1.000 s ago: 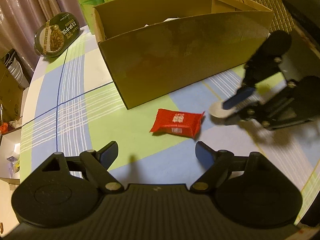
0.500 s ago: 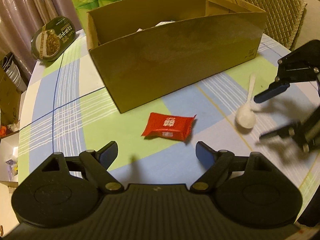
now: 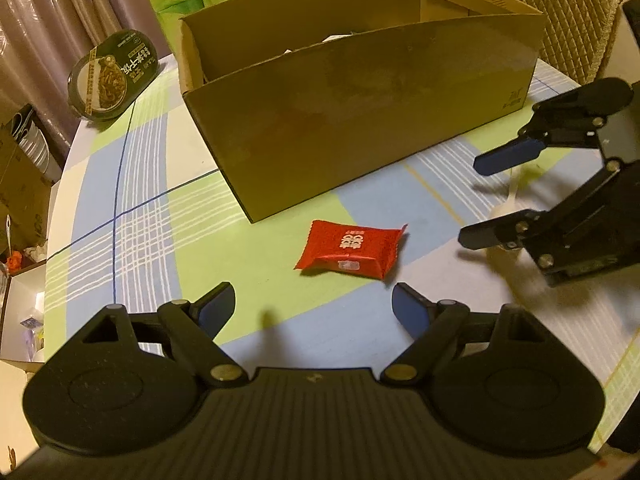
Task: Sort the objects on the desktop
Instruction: 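Close left tool on red candy packet while right tool lines up on spoon handle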
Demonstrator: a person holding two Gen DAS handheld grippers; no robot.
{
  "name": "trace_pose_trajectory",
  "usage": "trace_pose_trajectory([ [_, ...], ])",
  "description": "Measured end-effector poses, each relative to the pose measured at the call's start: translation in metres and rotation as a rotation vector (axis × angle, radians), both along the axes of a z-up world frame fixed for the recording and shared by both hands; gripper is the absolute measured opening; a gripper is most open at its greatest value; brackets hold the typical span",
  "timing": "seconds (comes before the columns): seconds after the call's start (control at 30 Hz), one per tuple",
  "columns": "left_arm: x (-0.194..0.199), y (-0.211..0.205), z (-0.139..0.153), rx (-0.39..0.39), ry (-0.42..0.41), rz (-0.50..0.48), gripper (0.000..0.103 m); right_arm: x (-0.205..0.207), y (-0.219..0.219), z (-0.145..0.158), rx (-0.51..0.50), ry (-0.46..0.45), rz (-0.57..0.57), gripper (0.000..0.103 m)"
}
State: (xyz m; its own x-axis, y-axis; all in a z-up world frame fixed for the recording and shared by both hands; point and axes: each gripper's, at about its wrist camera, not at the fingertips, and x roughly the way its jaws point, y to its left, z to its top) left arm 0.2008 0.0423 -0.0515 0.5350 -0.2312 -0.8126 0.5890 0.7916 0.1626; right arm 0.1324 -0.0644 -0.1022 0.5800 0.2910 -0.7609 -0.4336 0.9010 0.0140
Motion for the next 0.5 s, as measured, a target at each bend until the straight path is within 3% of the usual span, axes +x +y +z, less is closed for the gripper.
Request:
trace_pose_trajectory([
  [0.23,0.001,0.001,0.002,-0.013,0.002,-0.001,0.083,-0.011,-0.015,-0.002,-0.057,0.064,-0.024,0.044],
  [0.5,-0.002,-0.004,0.006,-0.03,-0.001,-0.011,0.084,-0.036,-0.029,0.006,-0.075,0.034,-0.084,0.045],
])
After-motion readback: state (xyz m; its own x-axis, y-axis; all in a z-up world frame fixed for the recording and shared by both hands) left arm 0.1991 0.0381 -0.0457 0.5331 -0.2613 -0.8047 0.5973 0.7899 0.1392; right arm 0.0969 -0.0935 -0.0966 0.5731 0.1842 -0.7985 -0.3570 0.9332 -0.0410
